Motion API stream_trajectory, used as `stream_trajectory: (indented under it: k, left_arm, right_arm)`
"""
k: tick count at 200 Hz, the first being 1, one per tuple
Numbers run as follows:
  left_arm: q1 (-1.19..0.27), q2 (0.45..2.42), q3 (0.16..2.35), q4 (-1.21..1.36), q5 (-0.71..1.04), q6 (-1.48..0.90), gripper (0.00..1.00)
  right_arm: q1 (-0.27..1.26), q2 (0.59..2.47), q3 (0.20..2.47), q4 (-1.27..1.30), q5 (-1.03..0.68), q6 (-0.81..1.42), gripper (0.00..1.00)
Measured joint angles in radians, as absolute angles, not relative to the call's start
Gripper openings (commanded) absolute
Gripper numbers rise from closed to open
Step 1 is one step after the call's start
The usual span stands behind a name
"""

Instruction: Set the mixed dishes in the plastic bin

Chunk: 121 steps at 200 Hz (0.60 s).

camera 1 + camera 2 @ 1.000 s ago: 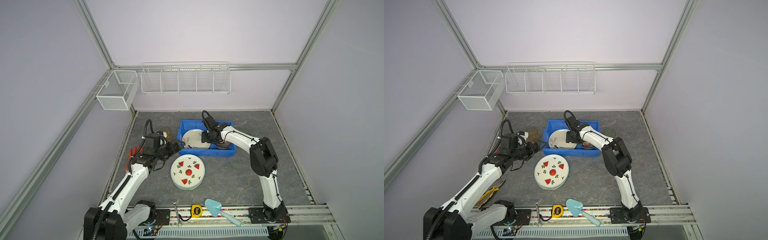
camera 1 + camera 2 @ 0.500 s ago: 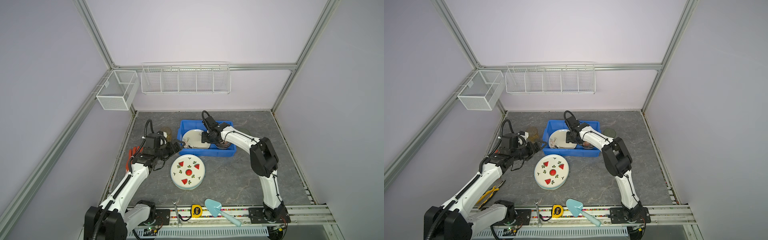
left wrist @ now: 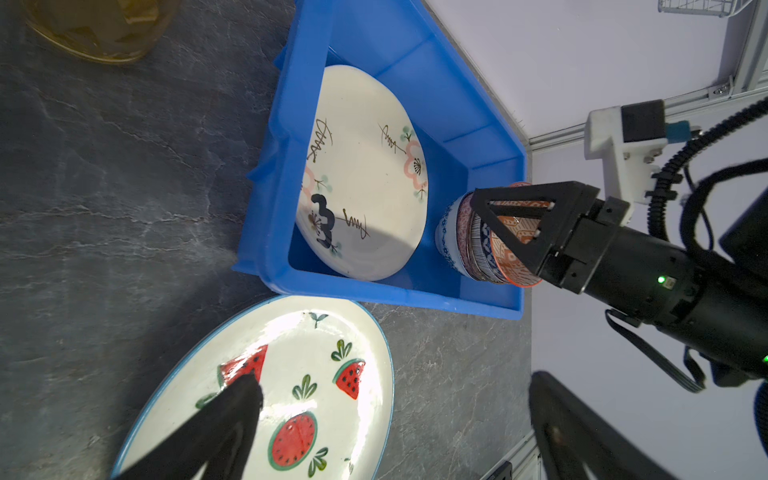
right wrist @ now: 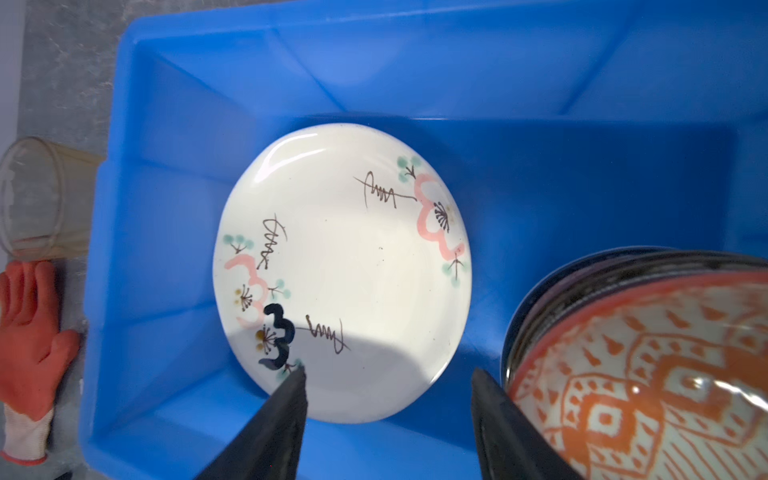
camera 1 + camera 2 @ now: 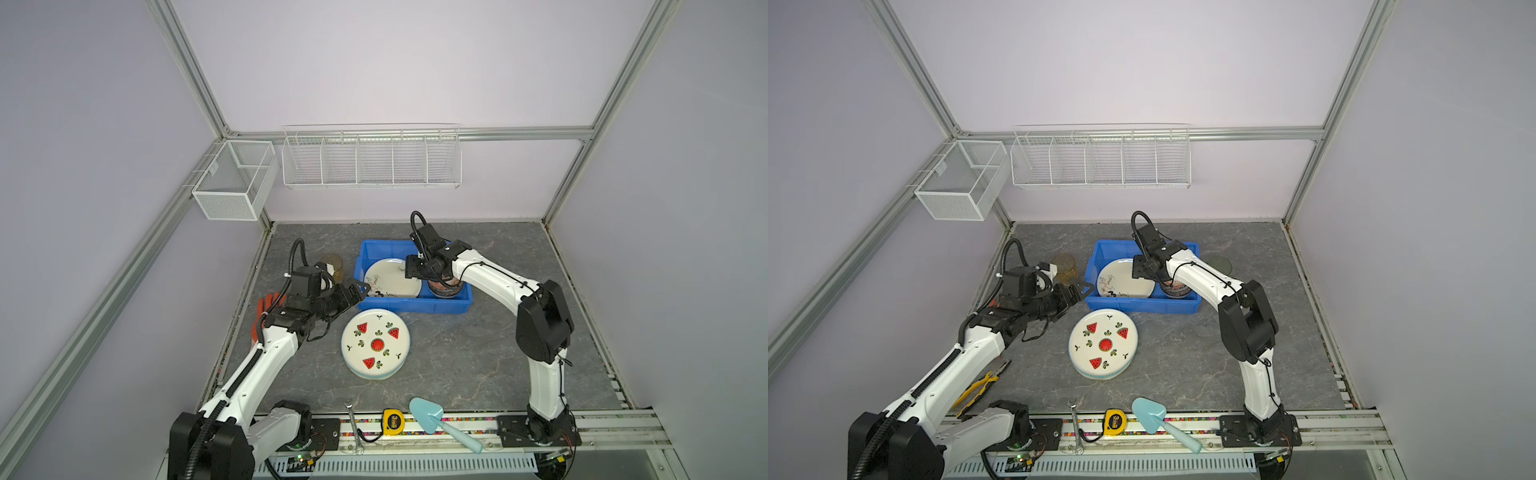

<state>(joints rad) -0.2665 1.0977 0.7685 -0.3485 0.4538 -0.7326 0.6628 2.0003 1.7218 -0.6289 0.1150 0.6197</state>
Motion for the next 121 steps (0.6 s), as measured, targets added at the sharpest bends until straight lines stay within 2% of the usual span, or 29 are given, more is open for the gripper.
stream_trajectory:
  k: [68, 121]
  left_arm:
    - [-0.266, 1.076, 0.768, -0.352, 0.453, -0.737, 1.00]
    - [-0.266, 1.063, 0.768, -0.358, 0.452, -0.740, 1.00]
  right_arm:
    - [0.632, 1.833, 1.611, -0.582, 0.044, 0.620, 0.67]
    - [0.496, 1.678, 1.457, -0.511, -0.113, 0.621, 0.68]
